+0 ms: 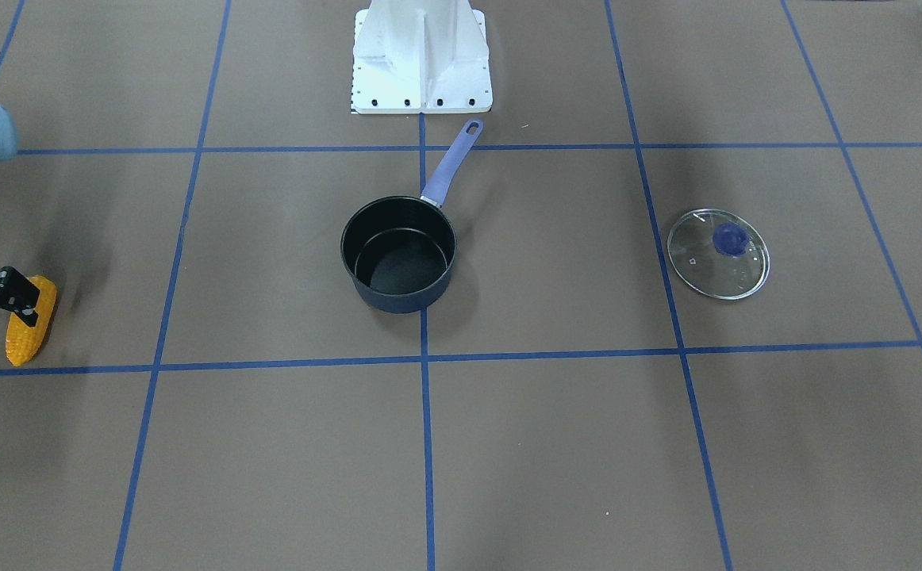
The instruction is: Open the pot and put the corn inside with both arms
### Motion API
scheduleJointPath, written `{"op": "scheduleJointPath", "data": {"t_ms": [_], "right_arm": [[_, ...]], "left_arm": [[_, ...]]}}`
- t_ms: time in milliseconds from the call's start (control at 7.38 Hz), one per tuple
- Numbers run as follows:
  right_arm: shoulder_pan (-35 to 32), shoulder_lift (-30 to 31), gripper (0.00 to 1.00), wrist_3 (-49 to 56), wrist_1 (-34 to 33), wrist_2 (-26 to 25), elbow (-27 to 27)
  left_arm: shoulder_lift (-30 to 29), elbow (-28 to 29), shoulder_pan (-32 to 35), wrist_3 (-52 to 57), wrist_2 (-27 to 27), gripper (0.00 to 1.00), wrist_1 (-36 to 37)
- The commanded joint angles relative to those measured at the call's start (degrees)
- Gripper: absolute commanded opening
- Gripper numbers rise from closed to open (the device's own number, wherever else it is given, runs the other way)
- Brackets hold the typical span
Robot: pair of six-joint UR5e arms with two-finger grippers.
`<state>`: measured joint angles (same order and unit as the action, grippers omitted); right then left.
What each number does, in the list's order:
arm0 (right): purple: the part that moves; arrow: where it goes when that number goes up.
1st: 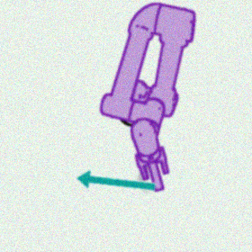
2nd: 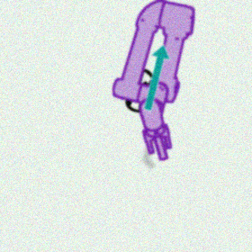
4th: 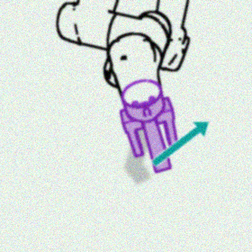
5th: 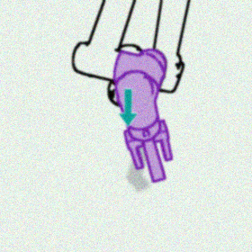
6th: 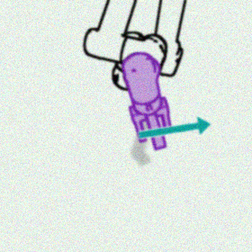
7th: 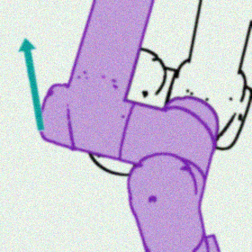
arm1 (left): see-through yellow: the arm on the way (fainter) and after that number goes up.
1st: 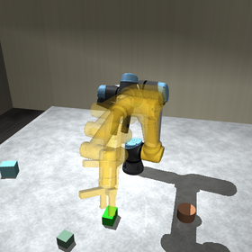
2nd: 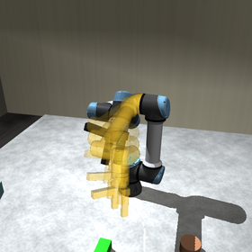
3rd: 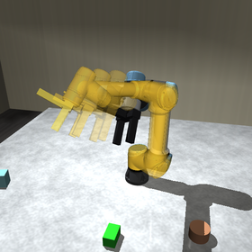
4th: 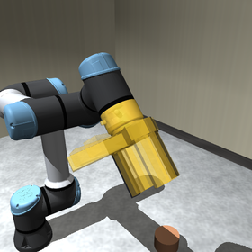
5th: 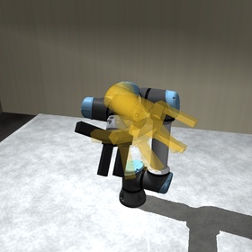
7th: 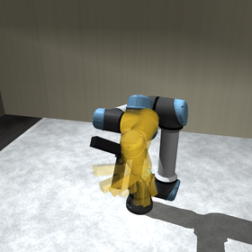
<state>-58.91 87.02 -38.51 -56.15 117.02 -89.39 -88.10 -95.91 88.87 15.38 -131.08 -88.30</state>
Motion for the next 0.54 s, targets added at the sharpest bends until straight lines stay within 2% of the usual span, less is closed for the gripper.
{"op": "scheduleJointPath", "data": {"t_ms": [0,135,271,406], "right_arm": [[2.4,1.3,1.0,-0.7,3.4,-1.3,1.0],[3.0,2.5,0.92,-0.8,7.9,-1.3,1.9],[3.3,2.5,0.45,-1.0,8.9,-1.0,2.0],[3.6,2.5,0.1,-1.0,9.0,-1.1,2.0]], "left_arm": [[0.1,0.0,0.0,0.0,-0.2,0.98,0.0],[0.1,0.1,0.0,0.1,-0.2,0.98,-0.1],[0.1,0.0,0.0,0.1,-0.2,0.98,-0.1],[0.1,0.1,0.0,0.1,-0.2,0.98,-0.1]]}}
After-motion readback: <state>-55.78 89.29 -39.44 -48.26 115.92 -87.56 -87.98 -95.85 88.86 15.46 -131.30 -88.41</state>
